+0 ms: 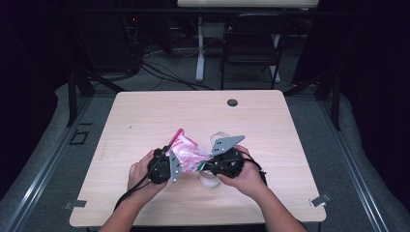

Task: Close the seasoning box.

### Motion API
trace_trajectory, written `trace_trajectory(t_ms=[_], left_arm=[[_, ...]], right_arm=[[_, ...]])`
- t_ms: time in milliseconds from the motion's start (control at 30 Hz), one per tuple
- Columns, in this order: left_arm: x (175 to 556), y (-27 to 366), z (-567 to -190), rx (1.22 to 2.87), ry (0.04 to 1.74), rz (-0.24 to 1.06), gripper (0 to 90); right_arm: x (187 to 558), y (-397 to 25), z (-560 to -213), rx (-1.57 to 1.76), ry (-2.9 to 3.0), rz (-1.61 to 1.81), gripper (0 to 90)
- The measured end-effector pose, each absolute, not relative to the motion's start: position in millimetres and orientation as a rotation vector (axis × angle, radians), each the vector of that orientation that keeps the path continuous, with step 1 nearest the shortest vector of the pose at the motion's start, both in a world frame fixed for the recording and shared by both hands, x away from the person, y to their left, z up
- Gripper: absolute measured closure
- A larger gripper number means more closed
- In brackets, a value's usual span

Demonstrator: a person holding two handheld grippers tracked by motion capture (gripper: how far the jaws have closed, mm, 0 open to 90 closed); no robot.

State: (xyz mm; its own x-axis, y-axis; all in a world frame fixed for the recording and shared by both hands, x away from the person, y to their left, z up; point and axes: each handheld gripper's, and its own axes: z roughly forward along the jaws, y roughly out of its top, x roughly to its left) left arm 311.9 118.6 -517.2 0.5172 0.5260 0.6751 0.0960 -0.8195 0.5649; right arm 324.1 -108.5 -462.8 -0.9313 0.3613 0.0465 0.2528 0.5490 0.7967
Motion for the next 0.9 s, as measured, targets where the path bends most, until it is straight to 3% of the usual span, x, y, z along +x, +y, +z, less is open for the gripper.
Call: trace_trajectory(t_ms=[900], left_arm=[[308.8,114.2,-512.3,2.273,0.425,1.431,59.4]], right_arm=[[325.3,-111.1,-465.9,0.543,2.637,1.325,90.0]])
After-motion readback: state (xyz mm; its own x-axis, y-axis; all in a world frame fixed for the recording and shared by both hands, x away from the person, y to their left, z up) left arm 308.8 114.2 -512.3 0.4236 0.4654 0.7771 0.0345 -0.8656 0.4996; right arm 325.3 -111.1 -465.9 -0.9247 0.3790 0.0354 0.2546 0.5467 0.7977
